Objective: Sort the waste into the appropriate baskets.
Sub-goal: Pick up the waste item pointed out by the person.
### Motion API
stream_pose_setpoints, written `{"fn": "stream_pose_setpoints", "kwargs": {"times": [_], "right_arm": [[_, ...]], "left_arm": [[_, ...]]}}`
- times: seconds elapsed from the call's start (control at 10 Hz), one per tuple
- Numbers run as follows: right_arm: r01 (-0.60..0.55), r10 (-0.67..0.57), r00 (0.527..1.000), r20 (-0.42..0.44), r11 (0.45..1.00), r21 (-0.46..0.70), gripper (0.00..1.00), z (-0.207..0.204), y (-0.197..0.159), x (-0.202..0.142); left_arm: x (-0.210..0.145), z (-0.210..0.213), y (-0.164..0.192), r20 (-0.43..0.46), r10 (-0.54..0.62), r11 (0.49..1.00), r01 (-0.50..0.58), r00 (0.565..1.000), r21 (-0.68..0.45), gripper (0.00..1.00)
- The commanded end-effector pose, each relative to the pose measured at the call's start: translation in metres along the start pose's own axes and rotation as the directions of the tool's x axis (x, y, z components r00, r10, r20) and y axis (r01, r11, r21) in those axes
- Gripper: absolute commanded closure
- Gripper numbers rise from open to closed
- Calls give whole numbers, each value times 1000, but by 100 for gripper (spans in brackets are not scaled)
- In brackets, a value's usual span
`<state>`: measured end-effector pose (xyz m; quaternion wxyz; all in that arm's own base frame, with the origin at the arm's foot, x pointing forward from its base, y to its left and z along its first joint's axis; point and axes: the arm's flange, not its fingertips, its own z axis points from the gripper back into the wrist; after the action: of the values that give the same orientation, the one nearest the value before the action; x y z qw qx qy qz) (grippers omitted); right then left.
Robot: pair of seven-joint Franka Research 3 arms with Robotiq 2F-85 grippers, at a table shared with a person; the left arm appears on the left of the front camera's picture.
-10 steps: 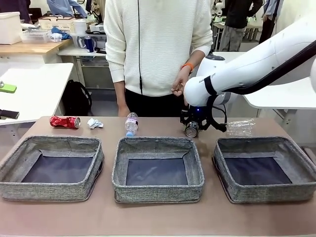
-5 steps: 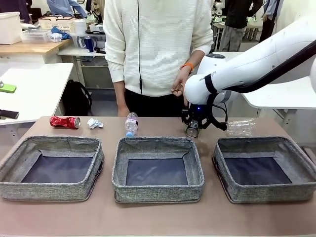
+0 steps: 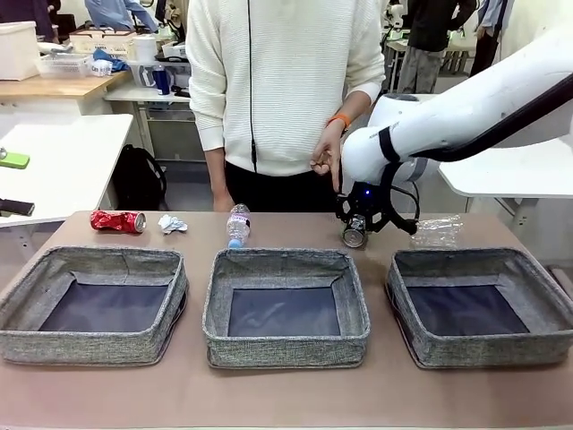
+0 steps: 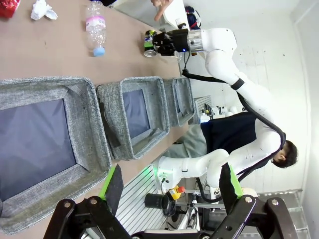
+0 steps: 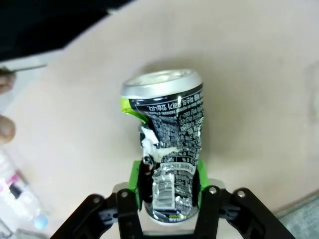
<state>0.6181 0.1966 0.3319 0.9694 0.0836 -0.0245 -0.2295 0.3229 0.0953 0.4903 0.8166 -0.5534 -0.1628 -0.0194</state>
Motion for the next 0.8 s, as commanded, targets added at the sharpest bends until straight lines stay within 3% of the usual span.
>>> {"fn": "stream_pose_setpoints", "kwargs": {"times": [0.0,0.1,0.3,0.5,0.6,0.7], "right_arm": [[21,-15,999,-49,993,113,100,71,-41,-28],[-56,66,997,-48,983,173,100,112,-57,-63],[-154,160,982,-96,986,66,100,144,-73,-124],[-453,454,891,0,889,63,100,155,-84,-207],[-509,511,860,1,856,87,100,146,-81,-206],[-302,305,950,-68,952,58,100,161,-74,-178]], "left_arm": [[0,-1,0,8,-22,1000,22,1000,-18,0],[0,-1,0,8,-22,1000,22,1000,-18,0],[0,-1,0,8,-22,1000,22,1000,-18,0],[0,-1,0,8,-22,1000,22,1000,-18,0],[0,-1,0,8,-22,1000,22,1000,-18,0],[0,-1,0,8,-22,1000,22,1000,-18,0]]}}
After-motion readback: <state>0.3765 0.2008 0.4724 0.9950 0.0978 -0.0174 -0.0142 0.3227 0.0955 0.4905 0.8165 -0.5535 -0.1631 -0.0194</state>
